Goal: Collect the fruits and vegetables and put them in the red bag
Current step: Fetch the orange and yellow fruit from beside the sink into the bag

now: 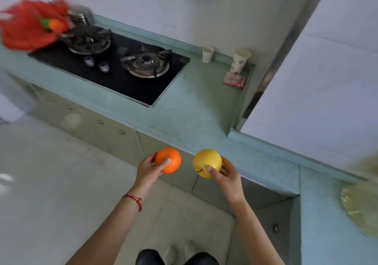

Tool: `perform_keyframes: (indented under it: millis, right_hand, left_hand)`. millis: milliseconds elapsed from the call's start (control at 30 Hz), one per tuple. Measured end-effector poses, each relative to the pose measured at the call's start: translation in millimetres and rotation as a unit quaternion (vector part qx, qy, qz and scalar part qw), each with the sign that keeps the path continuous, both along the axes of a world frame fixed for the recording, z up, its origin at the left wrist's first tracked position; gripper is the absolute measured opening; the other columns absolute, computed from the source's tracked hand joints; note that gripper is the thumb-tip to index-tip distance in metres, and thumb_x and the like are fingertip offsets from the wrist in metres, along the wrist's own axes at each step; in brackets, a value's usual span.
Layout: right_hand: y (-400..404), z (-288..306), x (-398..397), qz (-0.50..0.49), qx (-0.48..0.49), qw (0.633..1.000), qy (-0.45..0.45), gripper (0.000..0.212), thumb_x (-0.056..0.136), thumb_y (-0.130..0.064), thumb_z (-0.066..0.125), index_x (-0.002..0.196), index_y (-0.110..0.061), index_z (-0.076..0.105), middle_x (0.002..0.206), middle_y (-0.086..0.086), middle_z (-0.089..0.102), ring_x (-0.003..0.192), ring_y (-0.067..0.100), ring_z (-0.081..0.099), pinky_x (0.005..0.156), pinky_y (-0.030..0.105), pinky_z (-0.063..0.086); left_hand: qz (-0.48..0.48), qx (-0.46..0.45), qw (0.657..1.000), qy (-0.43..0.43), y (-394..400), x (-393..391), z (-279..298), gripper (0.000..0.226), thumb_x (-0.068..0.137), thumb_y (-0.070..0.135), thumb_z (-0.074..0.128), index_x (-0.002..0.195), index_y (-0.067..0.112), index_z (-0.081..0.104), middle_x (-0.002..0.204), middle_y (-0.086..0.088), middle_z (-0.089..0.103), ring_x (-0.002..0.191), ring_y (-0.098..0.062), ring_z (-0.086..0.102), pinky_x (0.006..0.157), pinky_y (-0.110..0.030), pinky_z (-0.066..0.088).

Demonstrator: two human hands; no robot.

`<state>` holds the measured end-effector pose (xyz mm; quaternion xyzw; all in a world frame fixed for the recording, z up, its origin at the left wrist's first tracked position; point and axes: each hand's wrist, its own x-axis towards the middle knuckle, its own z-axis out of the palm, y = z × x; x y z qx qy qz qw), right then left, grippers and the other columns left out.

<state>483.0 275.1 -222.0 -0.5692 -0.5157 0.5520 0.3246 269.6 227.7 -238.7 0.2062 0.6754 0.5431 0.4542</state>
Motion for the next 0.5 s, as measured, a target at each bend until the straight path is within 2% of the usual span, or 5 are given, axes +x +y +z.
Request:
perform_keyframes:
  millis: [133,300,367,433,500]
  right_hand:
    - [14,-3,-47,0.105,-0.005,0.994,-0.001,0.054,0.077,-0.02,0.073,0.127,-0.016,0.051,0.115,0.002,0.059,0.09,-0.003,0.056,0.07,0.015,0.045]
    - [21,-3,-96,0.246,-0.009,0.969,-0.001,0.046,0.077,-0.018,0.073,0.119,-0.022,0.055,0.113,0.0,0.06,0.1,0.016,0.059,0.074,0.021,0.046]
    - [20,-4,-112,0.292,-0.009,0.956,-0.001,0.045,0.076,-0.018,0.075,0.116,-0.021,0.056,0.111,0.001,0.061,0.099,0.016,0.059,0.073,0.02,0.046]
    - [16,-6,-127,0.339,-0.004,0.941,-0.009,0.052,0.068,-0.029,0.081,0.114,-0.023,0.058,0.112,0.001,0.064,0.097,0.012,0.061,0.077,0.025,0.048]
    - [8,-6,-141,0.384,-0.003,0.923,-0.011,0.061,0.06,-0.036,0.082,0.114,-0.021,0.06,0.11,0.0,0.065,0.093,0.008,0.062,0.074,0.02,0.052]
  left_hand:
    - [0.099,-0.012,0.995,0.019,-30,-30,0,0.046,0.077,0.011,0.071,0.119,0.005,0.055,0.111,-0.012,0.058,0.099,-0.026,0.058,0.073,-0.031,0.053]
    - [0.24,-0.032,0.97,0.02,-72,-45,-1,0.046,0.079,0.008,0.068,0.121,0.002,0.054,0.114,-0.014,0.057,0.096,-0.025,0.056,0.064,-0.024,0.054]
    - [0.289,-0.038,0.956,0.017,-90,-45,0,0.046,0.078,0.008,0.068,0.122,0.002,0.053,0.114,-0.013,0.056,0.095,-0.025,0.057,0.064,-0.022,0.054]
    - [0.337,-0.039,0.941,0.012,-108,-44,3,0.046,0.078,0.009,0.069,0.121,0.004,0.053,0.112,-0.01,0.056,0.094,-0.024,0.057,0.067,-0.024,0.053]
    - [0.379,-0.036,0.925,0.008,-128,-42,4,0.046,0.078,0.011,0.07,0.121,0.005,0.054,0.11,-0.008,0.056,0.095,-0.024,0.057,0.071,-0.029,0.053]
